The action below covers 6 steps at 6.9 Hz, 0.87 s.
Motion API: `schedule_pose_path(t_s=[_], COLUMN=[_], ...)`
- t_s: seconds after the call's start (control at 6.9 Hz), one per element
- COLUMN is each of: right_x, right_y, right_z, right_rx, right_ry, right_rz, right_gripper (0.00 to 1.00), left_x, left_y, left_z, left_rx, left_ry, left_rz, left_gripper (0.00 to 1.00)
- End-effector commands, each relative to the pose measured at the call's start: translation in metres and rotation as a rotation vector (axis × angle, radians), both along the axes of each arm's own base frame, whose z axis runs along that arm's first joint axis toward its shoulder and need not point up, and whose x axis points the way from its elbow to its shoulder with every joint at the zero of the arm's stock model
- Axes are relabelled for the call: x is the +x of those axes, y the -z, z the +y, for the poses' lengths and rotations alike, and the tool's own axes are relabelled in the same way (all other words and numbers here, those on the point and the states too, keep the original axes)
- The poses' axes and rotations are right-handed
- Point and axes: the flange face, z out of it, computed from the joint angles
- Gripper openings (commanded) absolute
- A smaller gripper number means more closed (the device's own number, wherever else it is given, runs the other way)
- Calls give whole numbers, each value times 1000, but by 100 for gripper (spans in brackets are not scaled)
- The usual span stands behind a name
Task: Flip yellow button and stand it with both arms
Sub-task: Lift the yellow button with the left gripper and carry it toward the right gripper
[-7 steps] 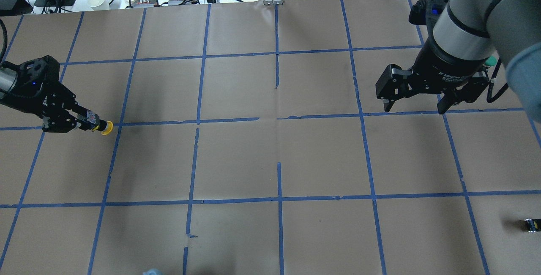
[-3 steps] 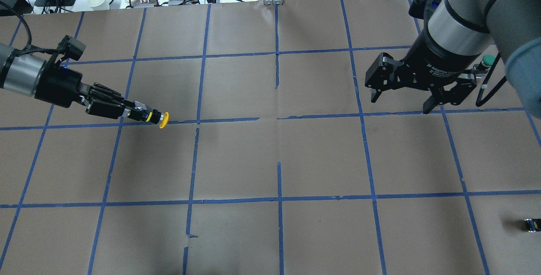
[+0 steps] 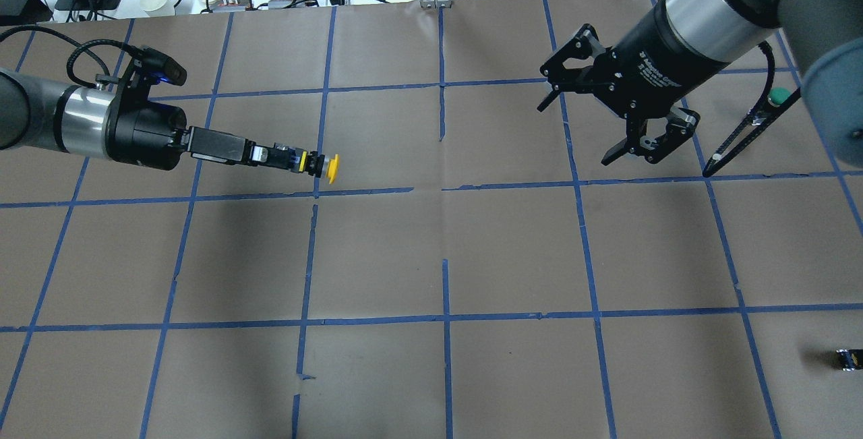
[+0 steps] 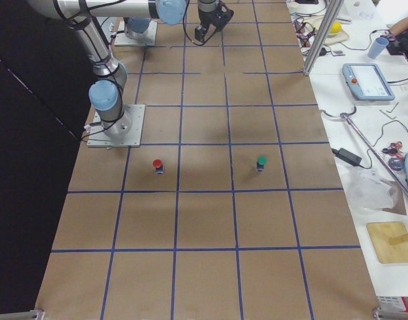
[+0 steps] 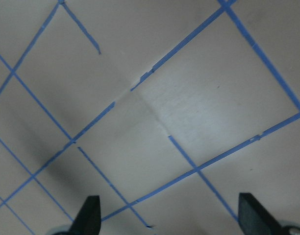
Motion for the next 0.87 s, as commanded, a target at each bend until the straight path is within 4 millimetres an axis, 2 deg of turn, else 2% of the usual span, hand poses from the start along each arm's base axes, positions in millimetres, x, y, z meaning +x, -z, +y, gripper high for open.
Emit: schedule_pose_path(t_s=[0.0, 0.29, 0.43, 0.72], right_x=[-8, 4, 10, 13], right_y=[-8, -6, -6, -9], right_z=[-10, -9, -4, -3], right_rx=[39, 157, 212, 238], right_ry=[151, 268, 314, 336], right_rz=[-190, -364, -440, -479], right_gripper=[100, 100, 100, 100], left_x=[-64, -117, -134, -143], left_y=[-16, -26, -29, -30], left_z=[11, 12, 14, 13], left_rx=[68, 72, 66, 58], left_ry=[-74, -161, -176, -219], left_rz=[141, 249, 277, 311], left_gripper=[3, 3, 3, 3])
